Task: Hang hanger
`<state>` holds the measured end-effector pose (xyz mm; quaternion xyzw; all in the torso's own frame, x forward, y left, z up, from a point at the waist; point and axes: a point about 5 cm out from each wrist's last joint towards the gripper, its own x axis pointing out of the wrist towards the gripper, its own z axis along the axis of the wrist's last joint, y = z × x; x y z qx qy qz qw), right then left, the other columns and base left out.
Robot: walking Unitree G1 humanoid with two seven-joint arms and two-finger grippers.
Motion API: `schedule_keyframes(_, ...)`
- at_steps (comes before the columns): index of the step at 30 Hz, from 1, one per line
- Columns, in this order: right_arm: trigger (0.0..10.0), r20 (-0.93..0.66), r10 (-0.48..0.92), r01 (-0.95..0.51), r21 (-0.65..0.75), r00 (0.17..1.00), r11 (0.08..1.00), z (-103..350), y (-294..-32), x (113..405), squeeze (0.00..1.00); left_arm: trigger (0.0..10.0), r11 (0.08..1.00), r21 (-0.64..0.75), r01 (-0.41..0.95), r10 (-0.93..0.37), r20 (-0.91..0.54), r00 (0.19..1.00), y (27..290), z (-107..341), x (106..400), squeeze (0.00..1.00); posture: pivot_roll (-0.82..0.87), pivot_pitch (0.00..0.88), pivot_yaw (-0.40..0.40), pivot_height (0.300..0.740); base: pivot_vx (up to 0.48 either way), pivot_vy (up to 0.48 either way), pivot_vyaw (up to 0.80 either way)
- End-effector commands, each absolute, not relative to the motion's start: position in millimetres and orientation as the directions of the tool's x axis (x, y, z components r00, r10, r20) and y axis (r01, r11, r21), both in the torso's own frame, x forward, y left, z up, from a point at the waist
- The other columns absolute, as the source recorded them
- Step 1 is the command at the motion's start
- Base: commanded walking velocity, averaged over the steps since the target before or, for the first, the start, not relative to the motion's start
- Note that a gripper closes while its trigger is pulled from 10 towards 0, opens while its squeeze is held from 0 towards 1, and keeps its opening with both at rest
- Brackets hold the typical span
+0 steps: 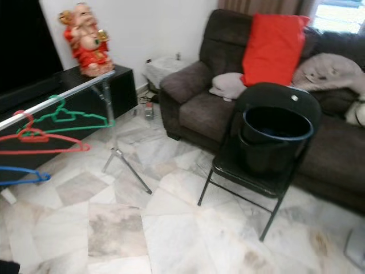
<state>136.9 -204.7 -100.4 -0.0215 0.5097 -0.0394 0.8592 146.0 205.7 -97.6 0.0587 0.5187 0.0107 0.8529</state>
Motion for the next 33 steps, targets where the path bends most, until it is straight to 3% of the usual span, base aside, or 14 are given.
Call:
schedule_keyframes(1, 10.0, -0.870, -0.079, 0.046, -0.064, 0.486, 0.997, -100, -200, 140, 0.00, 10.0, 0.991, 0.123, 0.045, 0.089, -0.883, 0.461, 210, -96, 147, 0.00, 0.09, 0.000, 0.035, 0.740, 0.000, 0.000, -0.78)
schedule_keyframes(12, 10.0, -0.870, -0.079, 0.047, -0.064, 0.487, 0.997, -100, -202, 140, 0.00, 10.0, 0.992, 0.123, 0.042, 0.090, -0.883, 0.461, 210, -96, 147, 0.00, 0.09, 0.000, 0.035, 0.740, 0.000, 0.000, -0.78)
schedule_keyframes(14, 10.0, -0.847, -0.067, 0.034, -0.057, 0.527, 0.998, -94, -192, 159, 0.00, 10.0, 0.996, 0.085, 0.003, 0.073, -0.873, 0.483, 208, -96, 149, 0.00, 0.09, 0.011, 0.028, 0.740, 0.000, 0.000, 0.00)
schedule_keyframes(16, 10.0, -0.837, -0.082, 0.056, -0.062, 0.541, 0.997, -90, -210, 162, 0.00, 10.0, 0.997, 0.080, -0.002, 0.071, -0.871, 0.486, 208, -96, 149, 0.00, 0.10, 0.011, 0.028, 0.740, 0.262, 0.000, 0.00)
schedule_keyframes(20, 10.0, -0.834, -0.085, 0.056, -0.065, 0.545, 0.996, -88, -215, 163, 0.00, 10.0, 0.997, 0.078, -0.003, 0.070, -0.871, 0.487, 208, -96, 149, 0.00, 0.09, 0.011, 0.029, 0.740, 0.279, 0.000, 0.00)
schedule_keyframes(27, 10.0, -0.841, -0.049, 0.038, -0.034, 0.539, 0.999, -94, -177, 164, 0.00, 10.0, 0.997, 0.072, -0.005, 0.065, -0.870, 0.488, 207, -96, 149, 0.00, 0.10, 0.012, 0.029, 0.740, 0.309, 0.000, 0.00)
schedule_keyframes(33, 10.0, -0.849, -0.024, 0.004, -0.026, 0.527, 1.000, -97, -155, 161, 0.00, 10.0, 0.998, 0.068, -0.006, 0.062, -0.870, 0.489, 207, -96, 149, 0.00, 0.10, 0.010, 0.027, 0.740, 0.316, 0.000, -0.78)
